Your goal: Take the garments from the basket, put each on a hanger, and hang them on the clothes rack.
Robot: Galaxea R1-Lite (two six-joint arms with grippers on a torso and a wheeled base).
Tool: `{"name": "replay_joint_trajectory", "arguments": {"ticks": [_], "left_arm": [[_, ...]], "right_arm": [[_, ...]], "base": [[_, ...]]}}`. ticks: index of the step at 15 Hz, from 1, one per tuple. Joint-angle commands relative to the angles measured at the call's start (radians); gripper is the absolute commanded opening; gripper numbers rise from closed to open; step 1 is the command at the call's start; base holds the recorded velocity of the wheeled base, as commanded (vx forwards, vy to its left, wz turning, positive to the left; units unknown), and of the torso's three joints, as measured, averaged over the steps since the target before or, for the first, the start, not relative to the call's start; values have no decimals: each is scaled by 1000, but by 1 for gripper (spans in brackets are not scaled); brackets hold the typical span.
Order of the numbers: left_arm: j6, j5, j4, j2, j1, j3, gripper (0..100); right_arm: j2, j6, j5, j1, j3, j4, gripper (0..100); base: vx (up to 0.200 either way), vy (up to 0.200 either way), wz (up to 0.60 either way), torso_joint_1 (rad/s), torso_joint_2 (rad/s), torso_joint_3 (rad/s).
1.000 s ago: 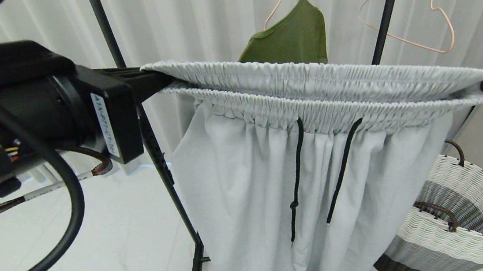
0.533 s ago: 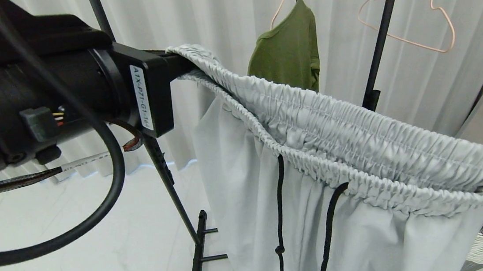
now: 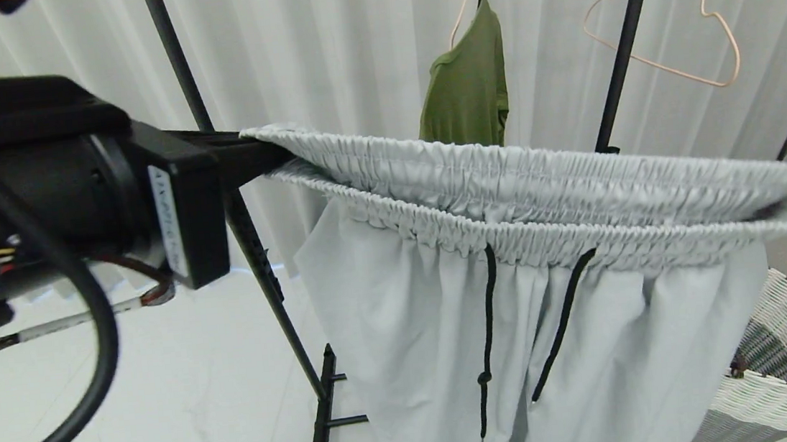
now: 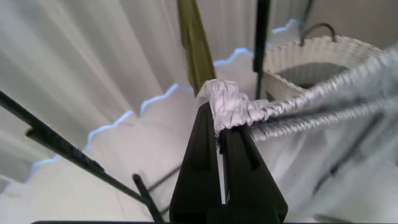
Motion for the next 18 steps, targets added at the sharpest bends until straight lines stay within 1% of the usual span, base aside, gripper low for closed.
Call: {"name": "replay_joint_trajectory", "arguments": {"ticks": [1,4,5,6,8,10,12,14,16,17,18], "left_arm": [[-36,-2,75,-103,-90,10,0],[-82,-2,185,-183,-266,13,0],[-84,-2,199,-192,-291,13,0],[-96,-2,214,-206,-344,21,0],[-97,-2,214,-215,-401,45,0],[-97,-1,214,-217,-449,62,0],[-97,-2,214,-215,-455,70,0],[-93,10,214,-212,-443,76,0],[-79,27,211,-195,-361,65,0],[-59,22,208,-181,-314,58,0],[-30,22,199,-161,-295,51,0]], "right_arm": [[85,-18,-1,-105,3,-119,0],[193,-18,1,-139,-6,-325,0],[209,-18,1,-140,-6,-351,0],[249,-18,1,-140,-26,-388,0],[289,-18,1,-140,-65,-408,0],[304,-18,1,-140,-80,-412,0],[302,-18,-1,-143,-77,-411,0],[284,-19,-4,-175,-80,-394,0],[243,-19,-4,-203,-83,-342,0],[210,-18,-3,-215,-78,-305,0],[180,-18,-3,-218,-80,-277,0]], "base": [[0,0,0,0,0,0],[0,0,0,0,0,0],[0,0,0,0,0,0],[0,0,0,0,0,0],[0,0,0,0,0,0],[0,0,0,0,0,0],[0,0,0,0,0,0],[0,0,0,0,0,0],[0,0,0,0,0,0],[0,0,0,0,0,0],[0,0,0,0,0,0]]}}
